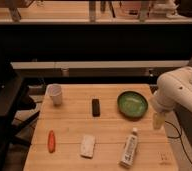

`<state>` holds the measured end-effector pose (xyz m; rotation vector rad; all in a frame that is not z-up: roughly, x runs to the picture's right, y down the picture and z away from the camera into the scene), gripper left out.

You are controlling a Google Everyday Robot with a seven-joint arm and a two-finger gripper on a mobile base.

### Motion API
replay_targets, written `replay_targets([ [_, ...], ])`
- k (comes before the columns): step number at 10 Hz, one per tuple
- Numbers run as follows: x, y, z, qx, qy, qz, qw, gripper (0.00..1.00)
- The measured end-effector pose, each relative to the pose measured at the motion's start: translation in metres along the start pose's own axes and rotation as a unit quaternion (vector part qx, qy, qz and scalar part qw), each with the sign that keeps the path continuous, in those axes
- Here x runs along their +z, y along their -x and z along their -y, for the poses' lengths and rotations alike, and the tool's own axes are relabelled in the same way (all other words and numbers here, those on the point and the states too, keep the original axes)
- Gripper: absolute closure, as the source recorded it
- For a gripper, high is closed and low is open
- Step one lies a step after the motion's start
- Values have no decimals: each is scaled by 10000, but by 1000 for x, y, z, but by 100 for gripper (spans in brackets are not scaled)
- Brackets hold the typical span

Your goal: Place the white sponge in the ceramic cup

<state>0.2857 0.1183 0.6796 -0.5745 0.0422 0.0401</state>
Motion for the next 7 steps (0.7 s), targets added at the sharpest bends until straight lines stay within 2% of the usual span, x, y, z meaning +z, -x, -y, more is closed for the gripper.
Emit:
replay_targets([
  [1, 1, 9, -3, -112, 3, 4, 9999, 20],
  [3, 3, 42, -10, -407, 10, 22, 9992, 20],
  [7, 10, 53, -19, -765, 60, -23, 9971, 20],
])
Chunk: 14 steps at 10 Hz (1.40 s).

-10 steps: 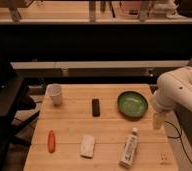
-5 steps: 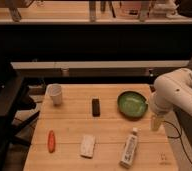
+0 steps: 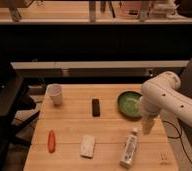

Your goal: Place the white sponge in the ceramic cup

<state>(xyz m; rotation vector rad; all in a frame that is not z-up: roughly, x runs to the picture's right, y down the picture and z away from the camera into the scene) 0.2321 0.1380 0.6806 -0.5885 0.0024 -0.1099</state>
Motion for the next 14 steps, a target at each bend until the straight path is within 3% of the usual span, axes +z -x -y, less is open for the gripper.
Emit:
replay_targets([
  [4, 8, 46, -6, -513, 76, -37, 9986, 20],
  [8, 16, 69, -17, -931, 131, -37, 9956, 20],
  [10, 21, 95, -19, -1243, 169, 3, 9921, 20],
  [14, 29, 112, -27, -1586, 236, 57, 9871, 20],
])
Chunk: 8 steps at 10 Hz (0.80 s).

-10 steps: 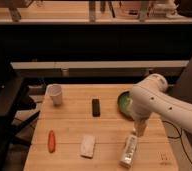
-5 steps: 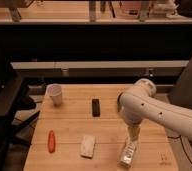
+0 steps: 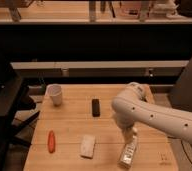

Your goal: Place the white sponge in the ceramic cup

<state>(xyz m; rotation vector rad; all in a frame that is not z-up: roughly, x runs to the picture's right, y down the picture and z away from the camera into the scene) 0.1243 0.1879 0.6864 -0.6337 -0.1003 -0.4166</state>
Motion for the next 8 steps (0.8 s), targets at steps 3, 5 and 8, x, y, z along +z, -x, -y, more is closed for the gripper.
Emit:
replay_targets([
  [3, 5, 23, 4, -347, 37, 34, 9994, 20],
  [5, 10, 27, 0, -491, 85, 50, 9987, 20],
  [8, 21, 45, 1, -783, 134, 172, 9967, 20],
])
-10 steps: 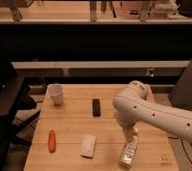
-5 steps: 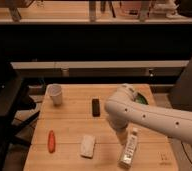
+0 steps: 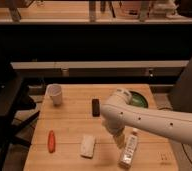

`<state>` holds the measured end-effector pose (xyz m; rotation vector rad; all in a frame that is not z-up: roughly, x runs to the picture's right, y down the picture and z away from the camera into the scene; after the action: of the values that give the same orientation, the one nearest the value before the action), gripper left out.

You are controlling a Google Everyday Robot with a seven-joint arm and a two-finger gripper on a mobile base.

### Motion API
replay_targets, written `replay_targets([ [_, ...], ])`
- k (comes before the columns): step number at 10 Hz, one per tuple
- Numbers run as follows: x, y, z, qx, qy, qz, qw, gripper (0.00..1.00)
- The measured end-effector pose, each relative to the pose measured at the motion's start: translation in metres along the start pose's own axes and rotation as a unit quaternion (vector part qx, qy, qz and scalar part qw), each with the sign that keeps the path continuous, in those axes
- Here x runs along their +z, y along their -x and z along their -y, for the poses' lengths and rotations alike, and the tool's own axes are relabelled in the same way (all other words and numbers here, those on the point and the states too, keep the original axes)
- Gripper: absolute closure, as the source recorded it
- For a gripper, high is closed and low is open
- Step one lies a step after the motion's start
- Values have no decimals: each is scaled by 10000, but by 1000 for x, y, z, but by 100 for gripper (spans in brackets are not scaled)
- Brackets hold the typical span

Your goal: Place the white sponge in the ceramic cup

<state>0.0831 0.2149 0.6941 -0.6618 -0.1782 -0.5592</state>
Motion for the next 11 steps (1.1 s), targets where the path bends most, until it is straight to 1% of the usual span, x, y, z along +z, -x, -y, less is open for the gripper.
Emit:
replay_targets([
  [3, 10, 8, -3, -197, 37, 66, 9998, 20],
  [5, 15, 25, 2, -397, 52, 148, 9991, 20],
  [7, 20, 37, 4, -521, 80, 212, 9984, 20],
  [9, 24, 41, 2, -575, 81, 254, 9980, 20],
  [11, 34, 49, 1, -711, 104, 298, 9970, 20],
])
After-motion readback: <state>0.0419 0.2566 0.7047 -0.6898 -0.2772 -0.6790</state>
